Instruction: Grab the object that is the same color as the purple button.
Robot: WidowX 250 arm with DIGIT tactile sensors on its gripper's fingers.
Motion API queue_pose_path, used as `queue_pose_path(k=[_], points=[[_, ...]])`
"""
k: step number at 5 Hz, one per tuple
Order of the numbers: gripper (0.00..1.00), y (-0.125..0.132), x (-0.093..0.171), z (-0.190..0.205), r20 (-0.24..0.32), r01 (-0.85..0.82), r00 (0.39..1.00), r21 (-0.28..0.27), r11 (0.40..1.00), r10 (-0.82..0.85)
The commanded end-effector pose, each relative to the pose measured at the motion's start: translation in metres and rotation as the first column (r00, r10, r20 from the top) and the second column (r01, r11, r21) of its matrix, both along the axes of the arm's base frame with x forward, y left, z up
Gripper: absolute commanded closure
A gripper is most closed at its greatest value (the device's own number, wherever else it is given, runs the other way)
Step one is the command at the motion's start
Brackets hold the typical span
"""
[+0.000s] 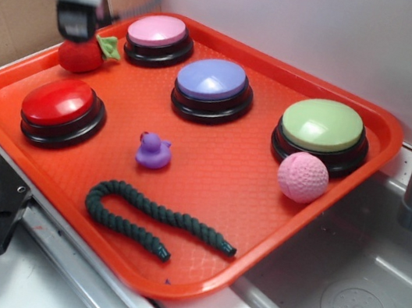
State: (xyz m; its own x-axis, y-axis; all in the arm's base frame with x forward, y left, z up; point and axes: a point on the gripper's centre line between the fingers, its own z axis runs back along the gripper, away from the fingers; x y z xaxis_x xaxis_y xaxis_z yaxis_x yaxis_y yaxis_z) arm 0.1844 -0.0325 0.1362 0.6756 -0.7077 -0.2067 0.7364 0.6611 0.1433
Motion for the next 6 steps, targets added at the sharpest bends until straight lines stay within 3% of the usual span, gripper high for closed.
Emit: queue_pose_path(k=[1,3,4,5,6], points=[[0.00,-0.014,0.023,-0.054,-0.071,0.139,0.988,-0.019,0.990,-0.140],[0.00,-0.029,0.024,-0.090,-0.152,0.215,0.962,-0.098,0.972,-0.229],[0.00,-0.033,0.013,-0.091,-0.191,0.258,0.936,-0.194,0.947,-0.294],[0.00,-0.037,0.013,-0.098,-0.204,0.269,0.930,-0.188,0.945,-0.305],[0.00,-0.034,0.012,-0.114,-0.192,0.192,0.959,-0.104,0.976,-0.209]])
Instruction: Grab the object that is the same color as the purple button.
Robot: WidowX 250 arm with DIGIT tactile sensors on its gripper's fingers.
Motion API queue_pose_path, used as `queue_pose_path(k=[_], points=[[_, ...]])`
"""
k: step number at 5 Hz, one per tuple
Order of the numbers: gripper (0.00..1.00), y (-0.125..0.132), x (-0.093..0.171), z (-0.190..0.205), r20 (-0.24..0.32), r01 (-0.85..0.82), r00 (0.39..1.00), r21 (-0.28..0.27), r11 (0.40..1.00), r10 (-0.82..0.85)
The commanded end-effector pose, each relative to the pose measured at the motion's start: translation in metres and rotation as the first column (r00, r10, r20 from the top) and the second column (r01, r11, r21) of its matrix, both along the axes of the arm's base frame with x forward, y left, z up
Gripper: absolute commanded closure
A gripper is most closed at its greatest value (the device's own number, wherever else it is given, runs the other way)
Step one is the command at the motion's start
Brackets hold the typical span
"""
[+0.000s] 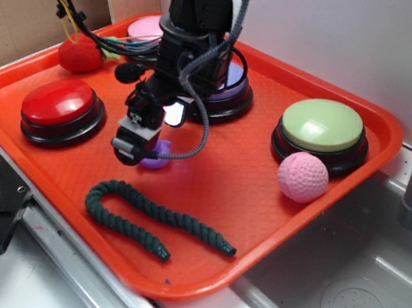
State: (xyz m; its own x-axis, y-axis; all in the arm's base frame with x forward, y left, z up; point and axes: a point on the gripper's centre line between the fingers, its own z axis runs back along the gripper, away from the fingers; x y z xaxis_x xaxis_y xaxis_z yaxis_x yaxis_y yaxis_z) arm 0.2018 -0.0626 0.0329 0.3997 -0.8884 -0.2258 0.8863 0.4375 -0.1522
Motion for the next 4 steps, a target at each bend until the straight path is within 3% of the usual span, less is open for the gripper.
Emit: queue_pose_path(k=[1,2,3,4], points=[[1.00,-0.004,-0.004,-0.023,0.039,-0.092,0.995,0.063,0.994,0.090],[1.00,-0.005,-0.004,-0.026,0.044,-0.103,0.994,0.065,0.993,0.100],[1.00,-0.001,-0.005,-0.006,0.116,-0.177,0.979,0.096,0.979,0.166],[1.00,0.004,-0.004,0.043,0.162,-0.377,0.920,0.129,0.917,0.356]])
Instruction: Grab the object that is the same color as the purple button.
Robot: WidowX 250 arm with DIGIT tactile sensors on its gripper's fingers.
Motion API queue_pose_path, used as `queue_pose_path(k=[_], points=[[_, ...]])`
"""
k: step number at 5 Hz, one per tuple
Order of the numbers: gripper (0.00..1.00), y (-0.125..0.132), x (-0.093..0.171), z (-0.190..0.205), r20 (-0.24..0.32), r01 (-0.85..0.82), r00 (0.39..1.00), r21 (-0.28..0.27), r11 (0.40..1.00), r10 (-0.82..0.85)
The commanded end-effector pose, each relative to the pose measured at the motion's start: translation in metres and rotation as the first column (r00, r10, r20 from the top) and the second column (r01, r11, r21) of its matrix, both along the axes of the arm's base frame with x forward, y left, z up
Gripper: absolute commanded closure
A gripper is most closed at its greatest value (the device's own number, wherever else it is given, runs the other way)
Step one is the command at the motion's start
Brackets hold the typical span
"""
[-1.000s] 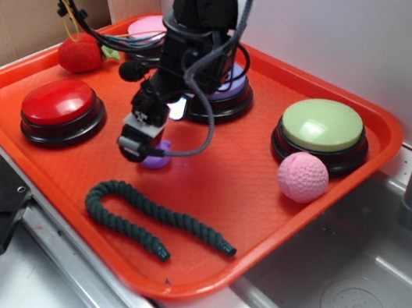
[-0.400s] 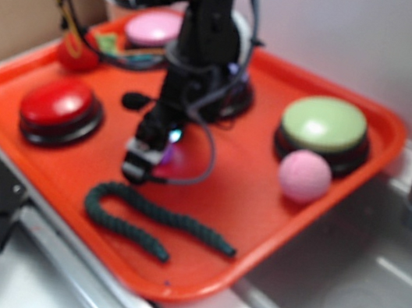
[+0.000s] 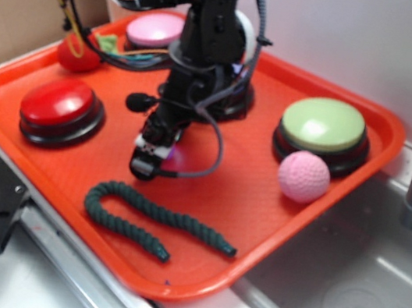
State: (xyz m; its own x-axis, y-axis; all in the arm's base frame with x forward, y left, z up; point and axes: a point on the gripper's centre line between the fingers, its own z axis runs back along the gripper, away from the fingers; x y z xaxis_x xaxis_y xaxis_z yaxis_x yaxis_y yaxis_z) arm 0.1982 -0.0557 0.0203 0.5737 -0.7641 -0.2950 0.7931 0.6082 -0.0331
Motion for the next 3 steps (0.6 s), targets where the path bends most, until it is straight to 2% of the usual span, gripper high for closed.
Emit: queue_pose_path(k=[1,2,3], points=[[1.00,-0.006,0.002,0.103,0.174,-0.382,0.914,0.068,0.922,0.366],[1.00,-0.006,0.003,0.133,0.239,-0.552,0.819,0.084,0.830,0.521],[1.00,0.000,-0.006,0.162,0.341,-0.747,0.632,0.031,0.664,0.696]])
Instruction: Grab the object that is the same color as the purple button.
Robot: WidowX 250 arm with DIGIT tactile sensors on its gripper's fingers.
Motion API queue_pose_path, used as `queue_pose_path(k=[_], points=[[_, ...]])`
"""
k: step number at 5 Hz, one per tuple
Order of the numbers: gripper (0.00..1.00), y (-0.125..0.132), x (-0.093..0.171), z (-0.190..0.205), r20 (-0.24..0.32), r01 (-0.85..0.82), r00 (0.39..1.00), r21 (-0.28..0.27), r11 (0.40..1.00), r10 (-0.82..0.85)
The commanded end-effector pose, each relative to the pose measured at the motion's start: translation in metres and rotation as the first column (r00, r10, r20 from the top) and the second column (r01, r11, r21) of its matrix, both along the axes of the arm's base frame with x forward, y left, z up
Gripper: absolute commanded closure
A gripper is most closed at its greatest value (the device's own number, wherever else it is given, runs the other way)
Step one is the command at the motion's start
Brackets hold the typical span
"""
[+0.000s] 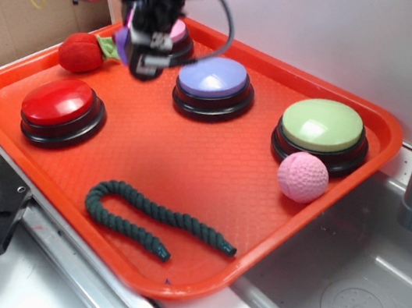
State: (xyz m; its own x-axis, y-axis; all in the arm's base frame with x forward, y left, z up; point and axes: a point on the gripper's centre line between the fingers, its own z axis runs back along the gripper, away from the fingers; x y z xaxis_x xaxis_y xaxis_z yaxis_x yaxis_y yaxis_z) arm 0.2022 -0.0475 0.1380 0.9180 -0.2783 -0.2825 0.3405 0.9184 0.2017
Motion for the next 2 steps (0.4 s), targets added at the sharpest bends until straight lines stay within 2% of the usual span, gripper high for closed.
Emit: queue_pose_path(k=[1,2], points=[[1.00,-0.0096,-0.0145,0.0469,0.264,-0.329,0.910,-0.003,0.944,0.318],[1.00,-0.0048,-0.0139,0.0414,0.275,-0.364,0.891,-0.039,0.930,0.361]])
